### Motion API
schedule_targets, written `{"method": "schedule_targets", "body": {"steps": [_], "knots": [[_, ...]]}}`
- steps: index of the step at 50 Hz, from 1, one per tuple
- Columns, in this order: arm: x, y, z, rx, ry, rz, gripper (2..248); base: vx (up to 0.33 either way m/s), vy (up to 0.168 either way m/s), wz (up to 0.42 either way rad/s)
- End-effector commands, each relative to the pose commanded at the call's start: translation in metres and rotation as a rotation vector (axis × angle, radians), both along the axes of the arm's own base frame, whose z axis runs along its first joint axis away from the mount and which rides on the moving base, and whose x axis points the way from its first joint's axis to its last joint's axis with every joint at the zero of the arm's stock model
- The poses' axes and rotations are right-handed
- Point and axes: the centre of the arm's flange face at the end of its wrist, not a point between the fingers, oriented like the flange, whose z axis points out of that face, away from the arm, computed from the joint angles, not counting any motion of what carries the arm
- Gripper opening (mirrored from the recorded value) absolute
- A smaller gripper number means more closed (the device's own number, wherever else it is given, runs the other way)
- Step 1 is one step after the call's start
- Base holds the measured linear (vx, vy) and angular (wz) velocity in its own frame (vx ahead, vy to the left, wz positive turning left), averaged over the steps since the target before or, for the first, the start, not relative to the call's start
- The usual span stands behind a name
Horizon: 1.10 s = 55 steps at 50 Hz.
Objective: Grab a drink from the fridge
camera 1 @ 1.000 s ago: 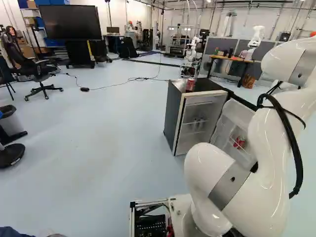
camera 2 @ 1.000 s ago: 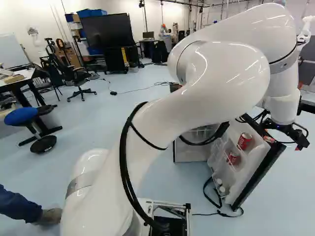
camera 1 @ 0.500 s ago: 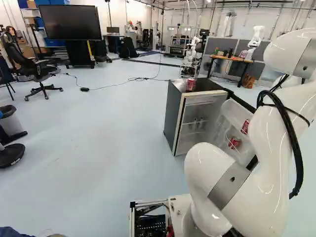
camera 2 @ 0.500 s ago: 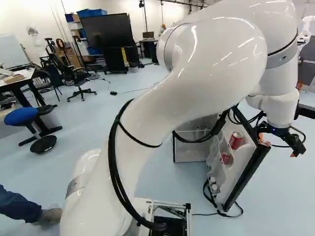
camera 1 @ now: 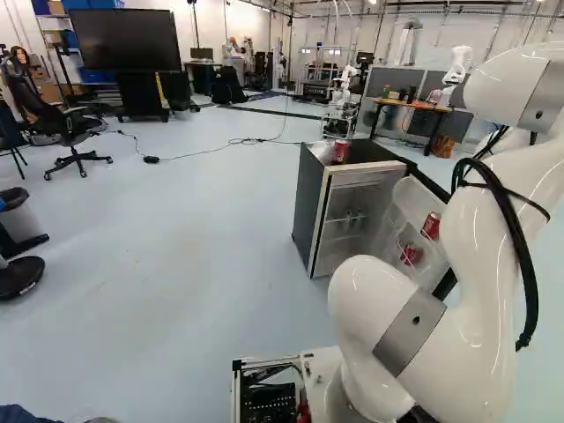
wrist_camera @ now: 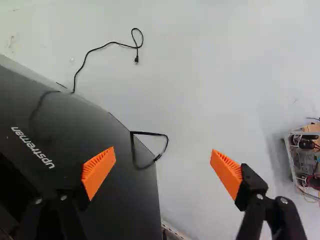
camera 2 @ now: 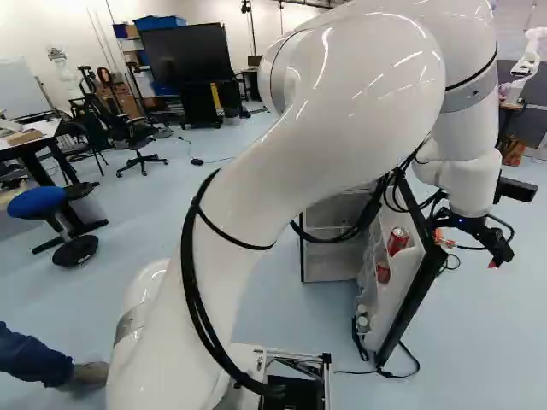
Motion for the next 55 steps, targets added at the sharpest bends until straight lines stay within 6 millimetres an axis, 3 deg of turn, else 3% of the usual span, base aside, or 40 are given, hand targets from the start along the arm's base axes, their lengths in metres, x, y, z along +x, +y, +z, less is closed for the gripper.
{"method": "schedule_targets", "body": {"steps": [38, 55], "knots": [[-0.024, -0.060, -0.004, -0.044, -0.023, -0.069, 247, 0.000, 0.000, 0.000], [-0.049, -0.050, -0.002, -0.023, -0.012, -0.094, 247, 0.000, 0.000, 0.000]]}}
